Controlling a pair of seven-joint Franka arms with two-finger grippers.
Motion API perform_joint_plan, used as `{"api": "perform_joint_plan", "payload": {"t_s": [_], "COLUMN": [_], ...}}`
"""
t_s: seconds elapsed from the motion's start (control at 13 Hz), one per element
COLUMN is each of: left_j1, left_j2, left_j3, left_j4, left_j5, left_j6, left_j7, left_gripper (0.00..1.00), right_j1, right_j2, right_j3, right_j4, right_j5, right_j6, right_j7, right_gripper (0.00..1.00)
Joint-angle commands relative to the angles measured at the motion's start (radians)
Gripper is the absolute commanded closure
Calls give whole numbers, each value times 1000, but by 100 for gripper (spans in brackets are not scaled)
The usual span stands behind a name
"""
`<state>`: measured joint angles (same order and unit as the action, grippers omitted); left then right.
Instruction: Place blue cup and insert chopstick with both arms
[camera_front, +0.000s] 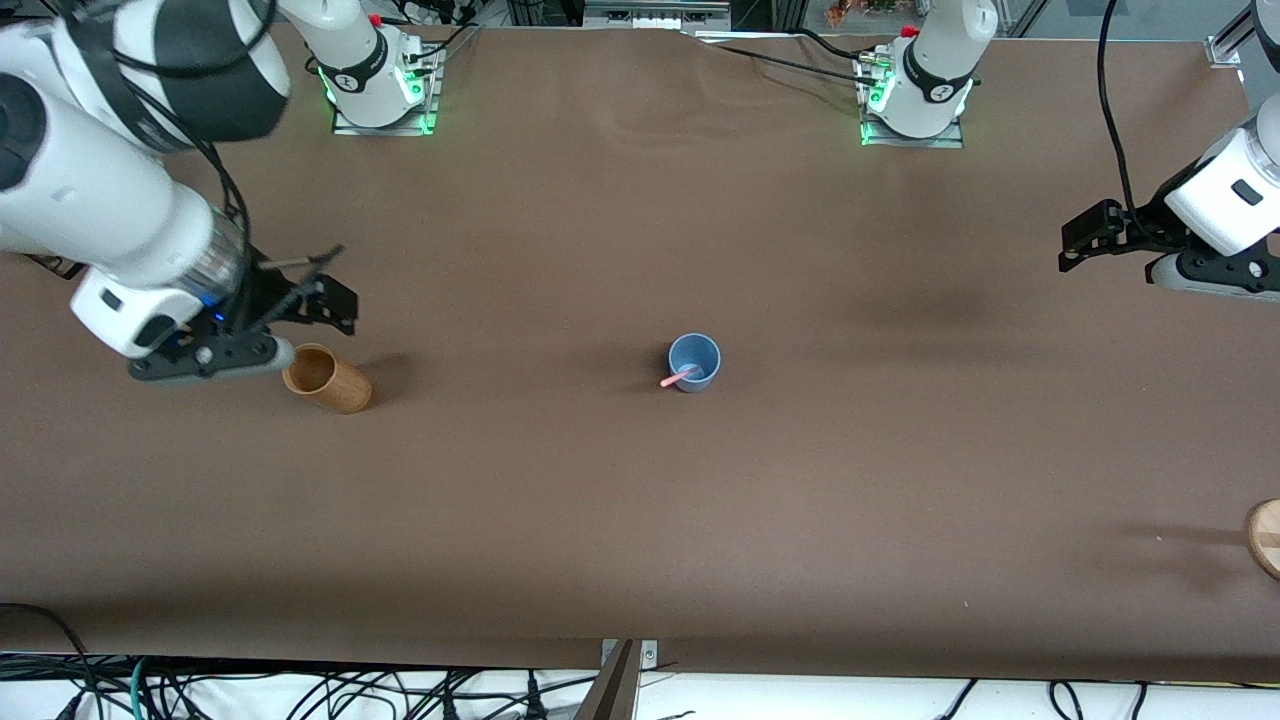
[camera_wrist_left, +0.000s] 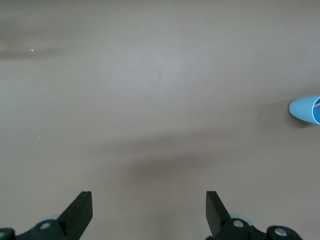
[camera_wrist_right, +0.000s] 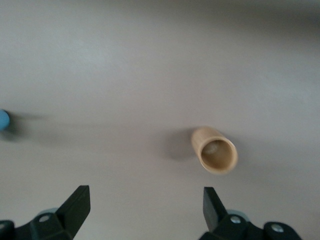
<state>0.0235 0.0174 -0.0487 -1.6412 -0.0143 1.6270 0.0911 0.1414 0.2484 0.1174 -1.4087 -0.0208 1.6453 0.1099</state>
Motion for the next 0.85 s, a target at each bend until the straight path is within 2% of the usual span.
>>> {"api": "perform_joint_plan", "payload": {"t_s": [0.0, 0.31, 0.77], "left_j1": [4, 4, 1], "left_j2": [-1, -1, -1], "left_j3": [1, 1, 0], "left_j4": [11, 11, 11], "left_j5": [-19, -19, -19], "left_j6": [-10, -10, -12], "left_j7": [26, 27, 24], "left_gripper": [0, 0, 0], "right_j1": [-28, -29, -29], "right_j2": [-158, -176, -182], "right_j3": [-1, -28, -30], "right_j4": [-179, -188, -187], "right_j5": [16, 24, 22], "right_j6": [8, -4, -16], "right_j7": [-29, -22, -29], "right_gripper": [0, 0, 0]}}
